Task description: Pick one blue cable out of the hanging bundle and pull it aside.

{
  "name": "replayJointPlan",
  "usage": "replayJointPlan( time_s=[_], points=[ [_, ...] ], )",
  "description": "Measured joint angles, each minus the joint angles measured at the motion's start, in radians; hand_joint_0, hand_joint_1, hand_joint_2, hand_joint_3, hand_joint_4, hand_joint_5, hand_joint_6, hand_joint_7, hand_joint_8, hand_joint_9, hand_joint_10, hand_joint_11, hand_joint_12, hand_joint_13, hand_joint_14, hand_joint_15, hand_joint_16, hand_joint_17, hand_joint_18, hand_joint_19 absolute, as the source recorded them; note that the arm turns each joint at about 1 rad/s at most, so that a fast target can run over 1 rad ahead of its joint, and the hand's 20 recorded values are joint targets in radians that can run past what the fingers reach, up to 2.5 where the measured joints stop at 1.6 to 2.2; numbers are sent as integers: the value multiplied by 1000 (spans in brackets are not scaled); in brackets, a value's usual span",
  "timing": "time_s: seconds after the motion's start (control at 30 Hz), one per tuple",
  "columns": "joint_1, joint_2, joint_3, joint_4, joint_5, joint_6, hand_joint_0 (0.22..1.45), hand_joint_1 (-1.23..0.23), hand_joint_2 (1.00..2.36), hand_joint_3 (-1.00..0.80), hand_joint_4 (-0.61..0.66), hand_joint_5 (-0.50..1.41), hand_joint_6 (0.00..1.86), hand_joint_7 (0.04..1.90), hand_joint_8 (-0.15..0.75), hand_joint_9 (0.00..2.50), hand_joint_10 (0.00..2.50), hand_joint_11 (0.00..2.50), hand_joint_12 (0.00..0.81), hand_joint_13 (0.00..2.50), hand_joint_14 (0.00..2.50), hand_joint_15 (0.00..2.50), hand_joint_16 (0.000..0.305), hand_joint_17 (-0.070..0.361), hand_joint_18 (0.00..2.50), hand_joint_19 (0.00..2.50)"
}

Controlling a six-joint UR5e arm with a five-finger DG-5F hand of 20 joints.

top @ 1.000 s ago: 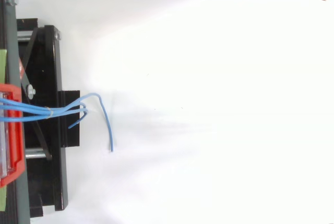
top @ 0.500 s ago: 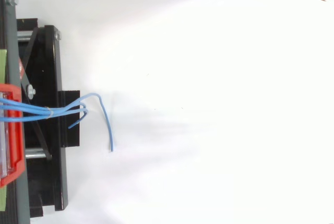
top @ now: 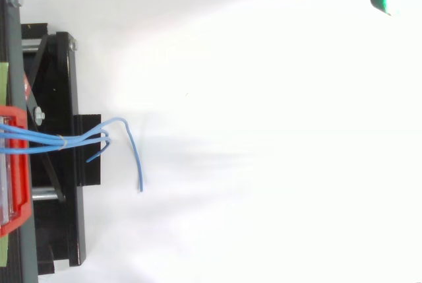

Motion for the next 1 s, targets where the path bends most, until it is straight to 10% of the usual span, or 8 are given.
replayJointPlan(
  time_s=[0.27,0.7,1.0],
  points=[
    [11,-60,0,116,79,-123,471,-642,1000,-500,154,-232,501,648,225,385,0,0,306,98,0,38,52,117,0,124],
    [21,-202,0,277,98,-105,474,-634,1000,-500,173,-223,501,662,232,409,0,0,305,115,0,43,51,114,0,128],
    [37,-300,1,411,187,-90,476,-627,1000,-500,179,-219,501,663,234,425,0,0,304,124,1,42,51,114,0,130]
  ],
)
